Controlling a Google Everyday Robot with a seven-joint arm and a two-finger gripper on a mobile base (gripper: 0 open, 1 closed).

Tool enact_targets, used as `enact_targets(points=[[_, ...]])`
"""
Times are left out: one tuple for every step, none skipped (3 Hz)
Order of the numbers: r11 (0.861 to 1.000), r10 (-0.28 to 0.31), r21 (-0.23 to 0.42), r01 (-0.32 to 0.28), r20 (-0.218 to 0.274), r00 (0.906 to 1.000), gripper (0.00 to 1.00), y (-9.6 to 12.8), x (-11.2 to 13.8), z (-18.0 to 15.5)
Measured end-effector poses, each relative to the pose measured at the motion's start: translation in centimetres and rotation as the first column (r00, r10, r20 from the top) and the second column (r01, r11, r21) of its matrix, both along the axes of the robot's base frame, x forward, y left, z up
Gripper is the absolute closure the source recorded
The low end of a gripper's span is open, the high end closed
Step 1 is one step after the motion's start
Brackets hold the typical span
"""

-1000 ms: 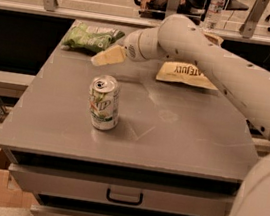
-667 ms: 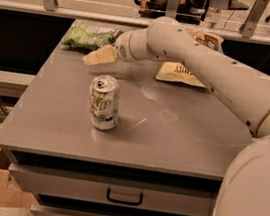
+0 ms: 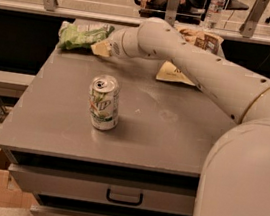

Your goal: Pick green jalapeno chip bag

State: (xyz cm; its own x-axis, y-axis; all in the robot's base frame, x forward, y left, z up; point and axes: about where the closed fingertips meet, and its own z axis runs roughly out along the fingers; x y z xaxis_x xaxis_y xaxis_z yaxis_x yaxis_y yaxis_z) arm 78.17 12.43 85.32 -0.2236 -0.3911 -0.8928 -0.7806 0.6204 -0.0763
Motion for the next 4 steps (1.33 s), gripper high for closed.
enact_targets(points=[[1.000, -0.030, -0.009, 0.030, 0.000, 0.9996, 0.84, -0.3, 0.2, 0.3], [0.999, -0.011, 0.048, 0.009, 0.042, 0.9990, 1.00, -1.3, -0.2, 2.4], [0.988, 0.079, 0.124, -0.091, 0.094, 0.9925, 1.00, -4.9, -2.4, 6.5], [0.974, 0.191, 0.119, -0.193, 0.026, 0.9813, 1.00, -12.7, -7.6, 8.7]])
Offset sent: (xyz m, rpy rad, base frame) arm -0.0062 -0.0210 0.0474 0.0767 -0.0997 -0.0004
